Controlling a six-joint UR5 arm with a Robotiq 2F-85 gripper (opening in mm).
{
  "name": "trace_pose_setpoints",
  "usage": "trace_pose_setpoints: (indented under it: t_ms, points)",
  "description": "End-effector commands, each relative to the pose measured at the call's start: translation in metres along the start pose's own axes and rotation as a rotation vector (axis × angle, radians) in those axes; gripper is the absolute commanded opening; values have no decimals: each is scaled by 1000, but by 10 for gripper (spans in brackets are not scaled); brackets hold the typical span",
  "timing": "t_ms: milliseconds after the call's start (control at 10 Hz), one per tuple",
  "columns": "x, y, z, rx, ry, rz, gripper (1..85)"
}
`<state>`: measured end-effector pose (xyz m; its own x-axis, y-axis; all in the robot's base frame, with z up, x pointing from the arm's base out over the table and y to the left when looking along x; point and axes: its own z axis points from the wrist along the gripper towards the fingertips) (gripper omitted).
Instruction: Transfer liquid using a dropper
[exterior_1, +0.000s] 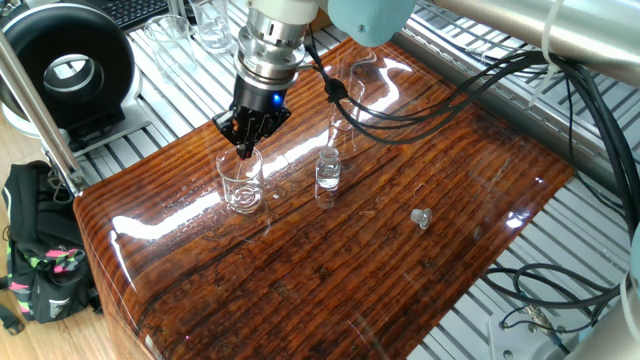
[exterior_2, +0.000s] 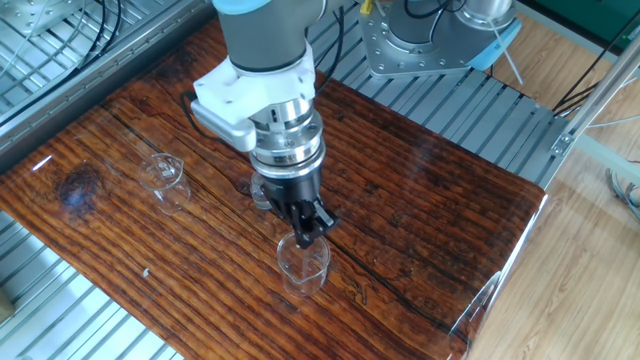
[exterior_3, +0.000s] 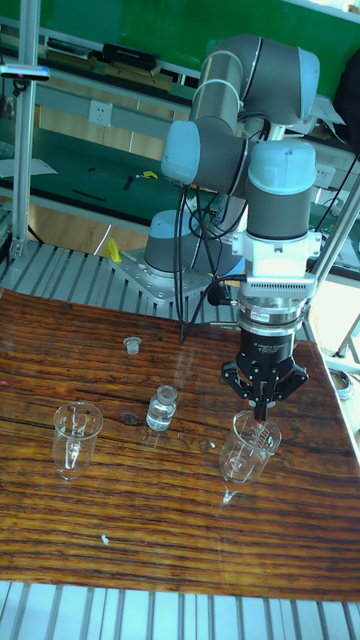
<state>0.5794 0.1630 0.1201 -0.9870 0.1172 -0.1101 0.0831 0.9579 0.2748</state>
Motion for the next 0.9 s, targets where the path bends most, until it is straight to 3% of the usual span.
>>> trace_pose_setpoints:
  t_ms: [0, 200, 400, 500, 600, 800]
  points:
    - [-2, 2, 1, -9, -9, -5, 40]
    - [-3, -10, -2, 46, -18, -15, 40]
    - [-3, -12, -8, 59, -28, -28, 40]
    - [-10, -24, -9, 109, -53, -57, 40]
    - [-13, -30, -9, 135, -69, -72, 40]
    - [-12, -28, -8, 134, -76, -71, 40]
